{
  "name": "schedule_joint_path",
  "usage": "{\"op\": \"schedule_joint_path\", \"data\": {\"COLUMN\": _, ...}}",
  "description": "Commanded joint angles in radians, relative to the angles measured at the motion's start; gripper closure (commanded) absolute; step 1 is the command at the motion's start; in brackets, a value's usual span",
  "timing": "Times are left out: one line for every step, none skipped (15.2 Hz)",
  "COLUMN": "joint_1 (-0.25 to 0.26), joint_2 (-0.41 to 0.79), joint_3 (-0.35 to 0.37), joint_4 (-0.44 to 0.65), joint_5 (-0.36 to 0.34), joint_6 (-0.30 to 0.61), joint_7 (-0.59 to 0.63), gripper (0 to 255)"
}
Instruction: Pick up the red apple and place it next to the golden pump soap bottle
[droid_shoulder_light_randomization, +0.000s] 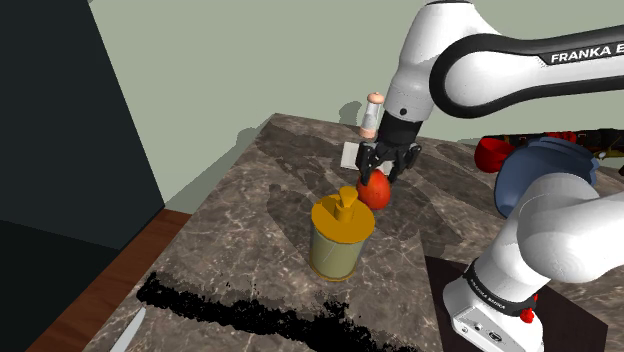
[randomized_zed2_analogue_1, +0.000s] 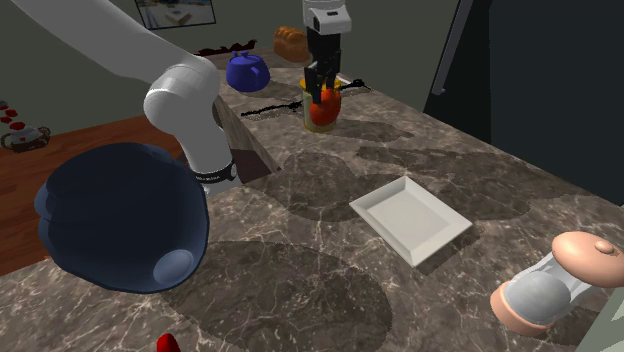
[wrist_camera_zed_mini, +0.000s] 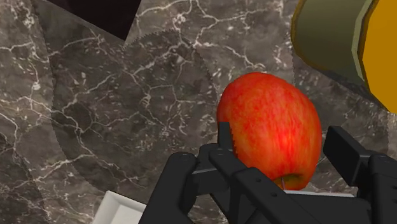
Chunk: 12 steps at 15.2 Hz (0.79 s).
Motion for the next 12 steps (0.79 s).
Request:
{"op": "schedule_joint_path", "data": {"joint_1": 0.003, "joint_2": 0.005, "joint_3": 0.006, "joint_4": -0.023, "joint_5": 0.006, "joint_6": 0.029, "joint_7": 0.0, "gripper": 255}}
{"op": "schedule_joint_path", "data": {"joint_1": 0.004, "joint_2": 0.01, "joint_3": 0.008, "joint_4": -0.034, "joint_5": 0.008, "joint_6": 0.045, "joint_7": -0.001, "gripper": 255}}
{"op": "schedule_joint_path", "data": {"joint_1": 0.005, "joint_2": 0.015, "joint_3": 0.01, "joint_4": -0.045, "joint_5": 0.011, "joint_6": 0.061, "joint_7": -0.002, "gripper": 255}}
{"op": "schedule_joint_path", "data": {"joint_1": 0.006, "joint_2": 0.02, "joint_3": 0.011, "joint_4": -0.056, "joint_5": 0.013, "joint_6": 0.077, "joint_7": -0.003, "gripper": 255}}
{"op": "schedule_joint_path", "data": {"joint_1": 0.007, "joint_2": 0.026, "joint_3": 0.013, "joint_4": -0.066, "joint_5": 0.016, "joint_6": 0.093, "joint_7": -0.004, "gripper": 255}}
{"op": "schedule_joint_path", "data": {"joint_1": 0.008, "joint_2": 0.032, "joint_3": 0.015, "joint_4": -0.077, "joint_5": 0.018, "joint_6": 0.109, "joint_7": -0.006, "gripper": 255}}
{"op": "schedule_joint_path", "data": {"joint_1": 0.009, "joint_2": 0.039, "joint_3": 0.017, "joint_4": -0.087, "joint_5": 0.021, "joint_6": 0.126, "joint_7": -0.007, "gripper": 255}}
{"op": "schedule_joint_path", "data": {"joint_1": 0.01, "joint_2": 0.046, "joint_3": 0.02, "joint_4": -0.097, "joint_5": 0.024, "joint_6": 0.143, "joint_7": -0.008, "gripper": 255}}
{"op": "schedule_joint_path", "data": {"joint_1": 0.011, "joint_2": 0.053, "joint_3": 0.022, "joint_4": -0.106, "joint_5": 0.026, "joint_6": 0.16, "joint_7": -0.01, "gripper": 255}}
{"op": "schedule_joint_path", "data": {"joint_1": 0.012, "joint_2": 0.061, "joint_3": 0.024, "joint_4": -0.116, "joint_5": 0.029, "joint_6": 0.177, "joint_7": -0.011, "gripper": 255}}
{"op": "schedule_joint_path", "data": {"joint_1": 0.013, "joint_2": 0.07, "joint_3": 0.026, "joint_4": -0.125, "joint_5": 0.032, "joint_6": 0.195, "joint_7": -0.012, "gripper": 255}}
{"op": "schedule_joint_path", "data": {"joint_1": 0.014, "joint_2": 0.079, "joint_3": 0.028, "joint_4": -0.134, "joint_5": 0.035, "joint_6": 0.213, "joint_7": -0.014, "gripper": 255}}
